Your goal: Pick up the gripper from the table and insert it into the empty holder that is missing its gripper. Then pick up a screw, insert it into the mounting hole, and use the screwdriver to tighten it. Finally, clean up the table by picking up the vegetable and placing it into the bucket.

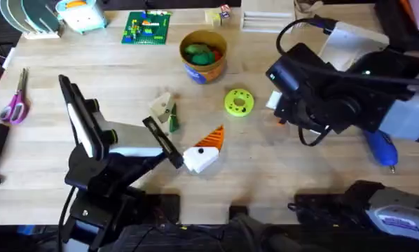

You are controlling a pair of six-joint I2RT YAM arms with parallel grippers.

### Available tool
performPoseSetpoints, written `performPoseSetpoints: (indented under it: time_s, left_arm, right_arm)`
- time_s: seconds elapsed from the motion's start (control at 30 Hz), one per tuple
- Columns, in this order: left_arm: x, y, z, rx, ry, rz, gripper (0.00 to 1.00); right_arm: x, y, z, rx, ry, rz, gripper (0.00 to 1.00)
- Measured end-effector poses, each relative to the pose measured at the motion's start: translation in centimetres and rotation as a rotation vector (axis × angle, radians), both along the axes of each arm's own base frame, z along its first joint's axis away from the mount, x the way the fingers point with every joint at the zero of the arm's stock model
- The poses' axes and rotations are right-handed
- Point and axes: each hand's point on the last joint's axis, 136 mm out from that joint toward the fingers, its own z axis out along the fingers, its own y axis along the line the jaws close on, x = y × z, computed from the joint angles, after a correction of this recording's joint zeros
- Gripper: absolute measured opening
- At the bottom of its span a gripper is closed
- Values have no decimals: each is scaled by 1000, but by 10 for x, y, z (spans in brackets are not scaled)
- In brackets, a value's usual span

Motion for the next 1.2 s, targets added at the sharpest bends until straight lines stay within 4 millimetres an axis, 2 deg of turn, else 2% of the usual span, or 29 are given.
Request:
performPoseSetpoints:
  time_s: [0.13,0.2,0.37,0.47,0.5,0.67,0.73,0.83,0.97,1.03,1.13,1.2]
  left_arm:
    - [0,0,0,0,0,0,993]
    - [0,0,0,0,0,0,993]
    - [0,0,0,0,0,0,993]
    - [0,0,0,0,0,0,993]
    - [0,0,0,0,0,0,993]
    - [0,0,0,0,0,0,993]
    - [0,0,0,0,0,0,992]
    - [0,0,0,0,0,0,992]
    - [0,0,0,0,0,0,992]
    - [0,0,0,0,0,0,992]
    - [0,0,0,0,0,0,993]
    - [0,0,0,0,0,0,993]
  right_arm:
    - [0,0,-8,-21,28,9,562]
    - [-1,1,-12,-30,42,12,455]
    - [0,1,-12,-29,41,12,273]
    - [0,1,-12,-36,45,26,63]
    - [0,0,-12,-39,46,31,26]
    - [-1,0,-3,-46,35,88,13]
    - [0,0,8,-42,18,115,13]
    - [7,6,40,7,-63,145,11]
    - [20,16,107,108,-267,207,10]
    - [18,10,131,130,-343,227,10]
    - [12,-1,145,160,-390,236,10]
    - [16,7,144,227,-418,282,10]
